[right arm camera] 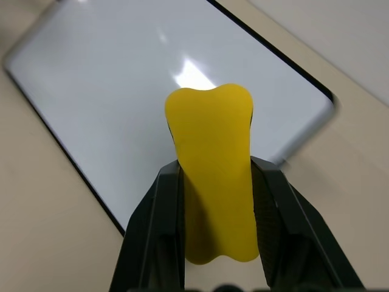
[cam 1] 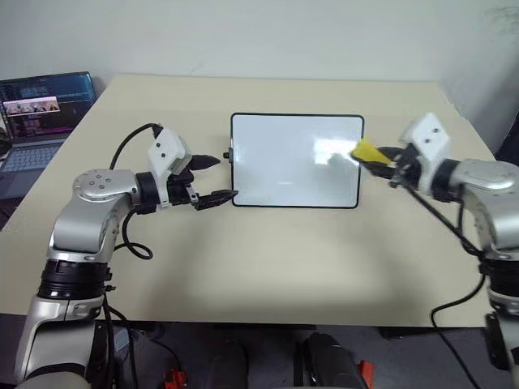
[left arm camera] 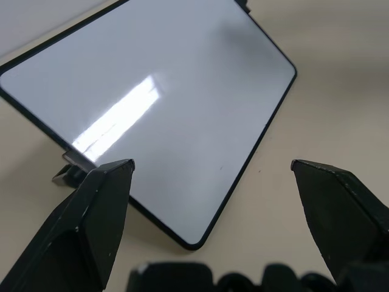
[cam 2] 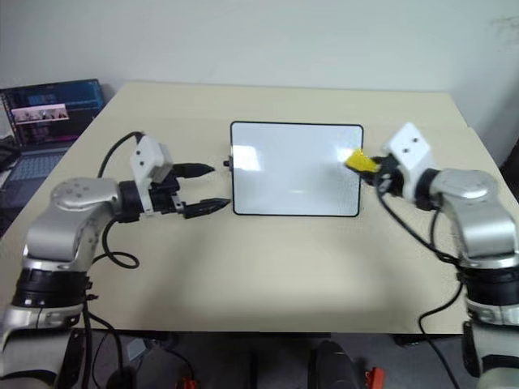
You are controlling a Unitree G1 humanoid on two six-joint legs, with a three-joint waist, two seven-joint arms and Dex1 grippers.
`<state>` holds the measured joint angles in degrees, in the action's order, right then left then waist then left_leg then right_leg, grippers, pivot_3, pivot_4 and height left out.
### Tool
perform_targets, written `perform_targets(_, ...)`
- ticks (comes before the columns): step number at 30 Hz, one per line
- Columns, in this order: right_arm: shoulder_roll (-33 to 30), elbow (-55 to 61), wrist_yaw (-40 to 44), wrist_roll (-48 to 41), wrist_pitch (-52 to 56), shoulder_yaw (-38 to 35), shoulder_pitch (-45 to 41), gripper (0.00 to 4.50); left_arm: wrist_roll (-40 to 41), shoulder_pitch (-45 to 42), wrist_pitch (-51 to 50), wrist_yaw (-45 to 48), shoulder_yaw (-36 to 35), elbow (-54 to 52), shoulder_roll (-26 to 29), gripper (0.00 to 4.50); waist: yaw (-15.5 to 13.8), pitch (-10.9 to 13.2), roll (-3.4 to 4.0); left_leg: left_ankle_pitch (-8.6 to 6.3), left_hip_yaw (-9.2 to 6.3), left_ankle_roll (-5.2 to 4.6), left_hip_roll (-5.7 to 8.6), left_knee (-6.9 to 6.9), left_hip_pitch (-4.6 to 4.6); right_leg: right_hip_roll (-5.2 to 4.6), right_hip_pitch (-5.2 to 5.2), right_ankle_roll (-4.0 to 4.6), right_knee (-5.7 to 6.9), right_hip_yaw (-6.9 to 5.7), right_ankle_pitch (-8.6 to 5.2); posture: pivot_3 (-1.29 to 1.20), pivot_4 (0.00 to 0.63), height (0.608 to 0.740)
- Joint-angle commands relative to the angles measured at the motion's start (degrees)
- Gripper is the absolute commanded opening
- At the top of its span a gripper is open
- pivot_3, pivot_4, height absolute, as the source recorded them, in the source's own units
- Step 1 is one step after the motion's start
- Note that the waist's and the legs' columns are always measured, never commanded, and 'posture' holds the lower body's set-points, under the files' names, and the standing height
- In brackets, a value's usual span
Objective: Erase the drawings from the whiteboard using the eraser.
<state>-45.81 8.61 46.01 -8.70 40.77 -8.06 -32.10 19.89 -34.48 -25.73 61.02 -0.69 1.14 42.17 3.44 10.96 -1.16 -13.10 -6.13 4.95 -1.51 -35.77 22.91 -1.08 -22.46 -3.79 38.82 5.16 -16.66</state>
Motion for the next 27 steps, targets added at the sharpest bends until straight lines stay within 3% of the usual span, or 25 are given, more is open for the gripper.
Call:
perform_targets(1,-3.31,2.55,0.14,-1.76,1.12,-4.83,2.50,1.12,0.26,-1.99,1.34,0.93,0.55,0.59,-0.86,4.50,-0.17,0.00,0.01,0.00,0.01,0.00,0.00,0.00,-0.01,0.00,0.00,0.00,0.00,0.01,0.00,0.00,0.150,0.740)
perform_targets(7,-7.77,2.98,0.39,-4.14,4.91,-11.50,9.92,1.12,0.66,-3.16,2.36,2.61,2.92,1.37,-3.93,4.50,-0.07,0.01,0.01,0.00,0.06,0.00,-0.02,-0.01,-0.04,0.02,0.00,-0.01,0.04,0.08,0.00,0.00,0.150,0.740)
perform_targets(15,-2.37,-3.60,-11.64,-5.48,17.34,-18.81,11.06,1.12,1.46,-6.11,2.62,5.95,10.78,1.87,-15.27,4.50,-0.32,0.01,-0.01,0.00,0.03,0.00,0.03,-0.14,-0.07,0.00,0.12,-0.02,0.06,0.06,0.01,0.00,0.150,0.740)
perform_targets(20,0.07,-7.58,-16.23,-5.98,19.86,-19.79,10.98,1.12,-0.79,-7.11,5.43,7.23,13.72,7.04,-20.08,4.50,-0.07,-0.03,0.08,0.00,0.11,0.00,0.04,-0.12,-0.13,0.00,0.12,-0.02,0.07,0.16,0.01,0.00,0.150,0.740)
perform_targets(27,-0.43,-15.79,-16.86,-5.14,15.51,-15.58,11.63,1.12,-1.86,-8.07,7.66,7.28,15.92,10.50,-25.61,4.50,-0.11,-0.04,0.10,0.00,0.10,-0.01,0.06,-0.14,-0.11,0.00,0.15,-0.04,0.04,0.17,0.02,0.00,0.150,0.740)
